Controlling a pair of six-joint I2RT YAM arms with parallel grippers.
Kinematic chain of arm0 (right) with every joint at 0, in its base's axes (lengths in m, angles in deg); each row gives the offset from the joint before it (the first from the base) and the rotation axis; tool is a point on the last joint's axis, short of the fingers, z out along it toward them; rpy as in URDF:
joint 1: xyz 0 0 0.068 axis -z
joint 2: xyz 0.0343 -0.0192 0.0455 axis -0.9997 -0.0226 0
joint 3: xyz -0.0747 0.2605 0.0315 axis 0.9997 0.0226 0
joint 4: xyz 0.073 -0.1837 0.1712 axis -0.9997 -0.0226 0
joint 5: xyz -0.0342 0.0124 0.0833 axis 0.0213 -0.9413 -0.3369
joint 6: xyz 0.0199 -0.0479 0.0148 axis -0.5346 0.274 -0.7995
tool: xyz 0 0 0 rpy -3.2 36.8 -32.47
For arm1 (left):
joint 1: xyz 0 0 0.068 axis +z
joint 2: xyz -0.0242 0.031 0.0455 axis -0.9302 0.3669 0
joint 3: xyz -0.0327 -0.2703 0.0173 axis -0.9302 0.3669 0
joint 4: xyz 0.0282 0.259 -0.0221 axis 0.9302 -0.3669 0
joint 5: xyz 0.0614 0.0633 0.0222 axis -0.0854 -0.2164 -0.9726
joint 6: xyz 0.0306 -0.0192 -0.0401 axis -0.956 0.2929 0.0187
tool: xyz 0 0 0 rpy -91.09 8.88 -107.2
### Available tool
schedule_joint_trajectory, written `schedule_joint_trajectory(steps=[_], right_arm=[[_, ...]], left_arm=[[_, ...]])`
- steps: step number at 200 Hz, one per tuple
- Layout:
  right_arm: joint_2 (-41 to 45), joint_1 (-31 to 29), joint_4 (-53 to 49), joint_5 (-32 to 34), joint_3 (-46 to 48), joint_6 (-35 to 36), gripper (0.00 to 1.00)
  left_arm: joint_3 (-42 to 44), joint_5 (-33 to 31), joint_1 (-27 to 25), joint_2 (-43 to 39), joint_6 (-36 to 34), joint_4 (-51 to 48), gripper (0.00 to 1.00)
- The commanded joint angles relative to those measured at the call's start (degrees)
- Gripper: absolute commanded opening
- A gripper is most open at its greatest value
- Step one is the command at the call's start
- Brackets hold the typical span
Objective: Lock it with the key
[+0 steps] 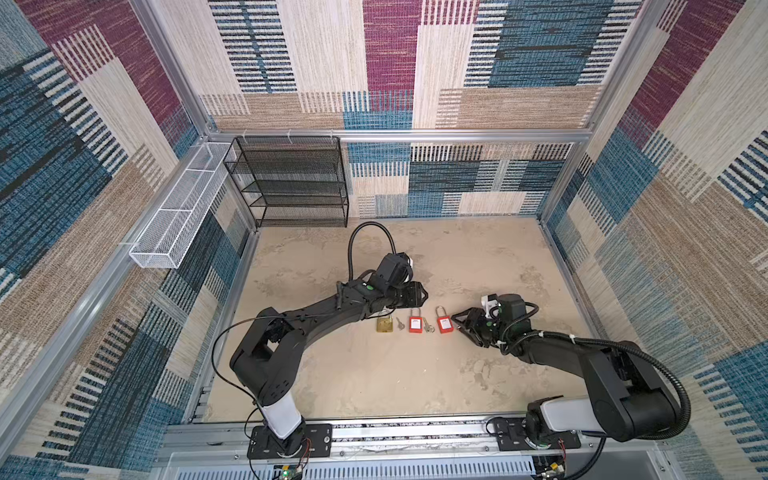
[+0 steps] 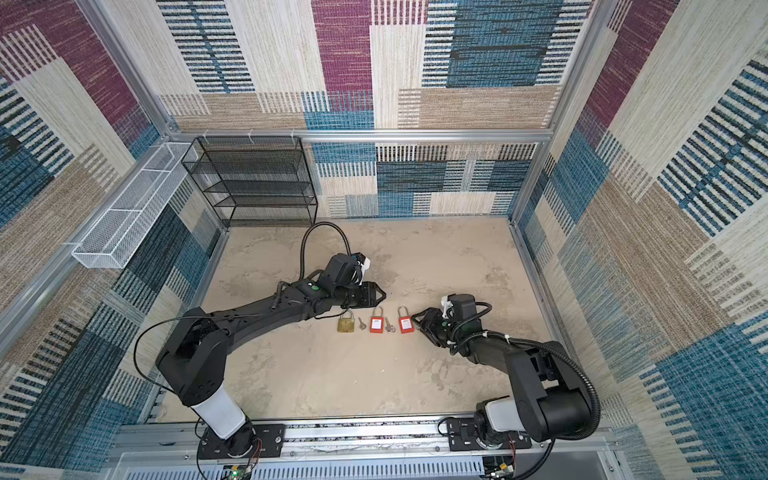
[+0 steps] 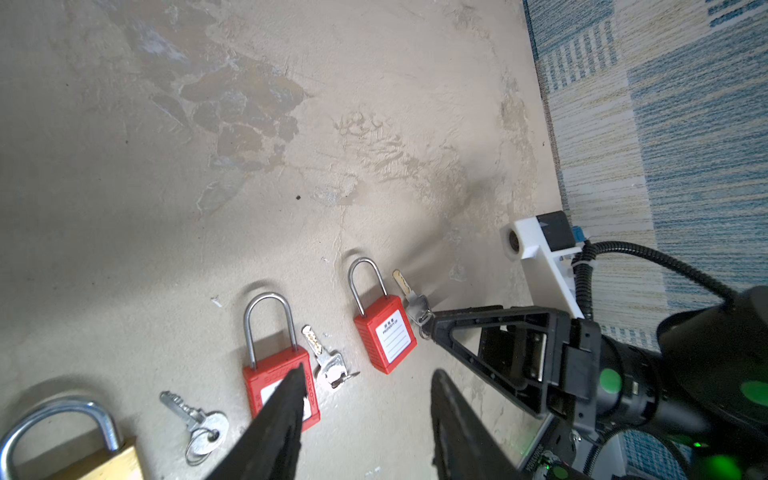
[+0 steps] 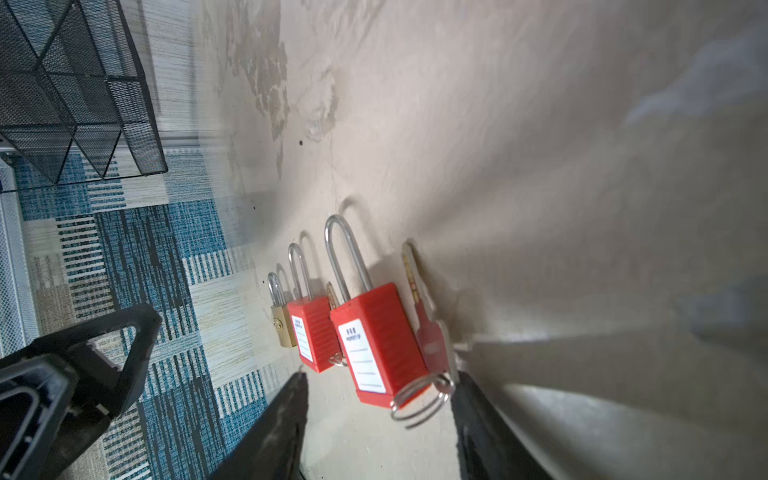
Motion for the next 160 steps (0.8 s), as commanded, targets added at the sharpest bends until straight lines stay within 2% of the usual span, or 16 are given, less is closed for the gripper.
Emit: schedule_joint_trajectory(steps=[1,31,73,99,107,110,113,124,129,133,135,160], right_arm=[[1.52,-0.12,-3.55,2.92,-0.82,0.61,0.67],[3.87,-0.25,-6.79,6.03,-1.43,1.12,0.78],[6.48,-0.25,-9.89,7.59,-3.37,2.3,0.8],[11.01,-0.25,-12.92,12.65,-5.29,6.13,0.84],[12.69,-0.25,-13.89,14.49,-6.12,8.1,0.9],[13.33,-0.25,-14.47,15.39,-6.41,8.73,0.97],[13.97,-0.25,-15.1,16.32,-7.0,9.21,1.0],[16.07,-0.24,-16.7,19.01,-8.45,11.94,0.99],[16.96,-0.25,-17.39,20.44,-9.02,12.68,0.99],[17.49,-0.25,-18.06,21.79,-9.51,13.34,0.99],[17.76,-0.25,-18.26,22.43,-9.77,13.74,0.99],[21.52,-0.25,-16.04,30.36,-9.31,16.77,0.99]], left_arm=[[0.35,-0.56,0.19,-0.84,0.39,0.47,0.5],[0.9,-0.64,0.45,-1.44,0.4,0.66,0.51],[1.53,-0.81,0.85,-2.55,0.31,0.61,0.5],[2.91,-1.86,1.37,-4.87,-0.06,0.41,0.51],[3.9,-1.55,1.82,-5.96,-0.16,1.19,0.52],[4.31,-1.6,2.04,-6.43,-0.14,1.4,0.53],[4.68,-1.78,2.18,-7.01,-0.1,1.54,0.54],[5.95,-3.17,2.62,-9.17,-0.57,2.1,0.62],[6.59,-3.98,2.73,-10.33,-1.04,2.3,0.77],[7.07,-4.81,2.8,-11.21,-1.38,2.34,0.97],[7.26,-5.38,2.82,-11.73,-1.61,2.26,1.0],[11.22,-12.41,3.48,-18.62,-3.77,2.55,0.99]])
